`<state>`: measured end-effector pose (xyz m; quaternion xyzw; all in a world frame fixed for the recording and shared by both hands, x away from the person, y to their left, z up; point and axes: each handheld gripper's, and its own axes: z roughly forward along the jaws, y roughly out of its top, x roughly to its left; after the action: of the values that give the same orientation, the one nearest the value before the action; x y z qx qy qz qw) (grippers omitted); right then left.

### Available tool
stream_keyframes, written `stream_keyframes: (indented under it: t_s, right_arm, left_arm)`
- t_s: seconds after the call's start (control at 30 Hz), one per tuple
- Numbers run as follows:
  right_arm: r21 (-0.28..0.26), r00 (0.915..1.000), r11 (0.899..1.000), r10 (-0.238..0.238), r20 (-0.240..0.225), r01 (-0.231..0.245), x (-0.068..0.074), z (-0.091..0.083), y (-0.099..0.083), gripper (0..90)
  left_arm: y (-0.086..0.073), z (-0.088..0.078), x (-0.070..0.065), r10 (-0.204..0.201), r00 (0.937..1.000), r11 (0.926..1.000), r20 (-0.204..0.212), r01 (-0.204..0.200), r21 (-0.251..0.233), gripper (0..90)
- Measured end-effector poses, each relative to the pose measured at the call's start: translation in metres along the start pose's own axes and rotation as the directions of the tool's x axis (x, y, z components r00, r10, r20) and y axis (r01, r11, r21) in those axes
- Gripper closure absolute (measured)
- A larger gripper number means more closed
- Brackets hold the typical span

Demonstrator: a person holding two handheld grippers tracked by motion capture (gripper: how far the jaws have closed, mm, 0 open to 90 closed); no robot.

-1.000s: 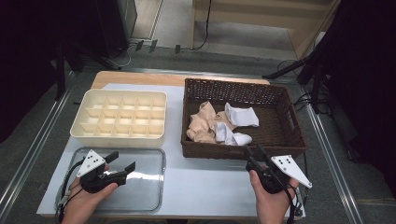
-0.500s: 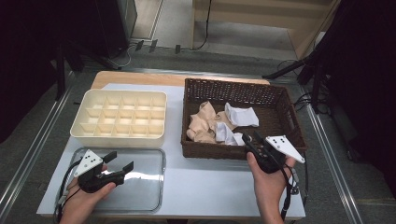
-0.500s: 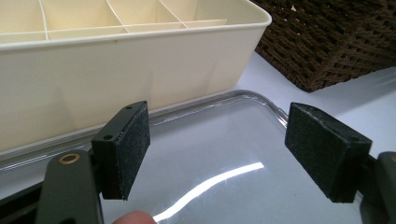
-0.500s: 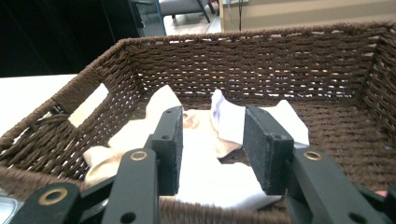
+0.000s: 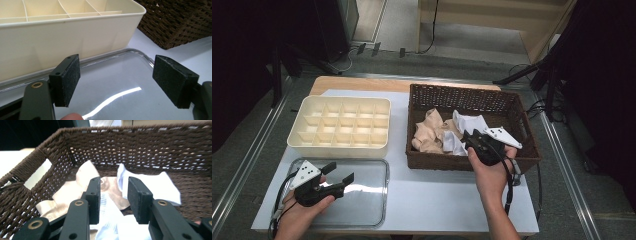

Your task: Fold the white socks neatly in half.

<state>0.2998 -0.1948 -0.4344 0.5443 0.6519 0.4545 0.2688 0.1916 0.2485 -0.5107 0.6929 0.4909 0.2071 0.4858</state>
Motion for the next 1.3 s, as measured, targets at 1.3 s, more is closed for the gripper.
stream_keyframes:
  t_s: [1.3]
  right_arm:
    - [0.526, 1.0000, 0.851, -0.009, 0.004, 0.005, 0.013, 0.065, 0.024, 69.6]
  left_arm:
    - [0.001, -0.003, 0.003, -0.014, 0.9999, 0.9999, 0.008, 0.014, 0.003, 23.7]
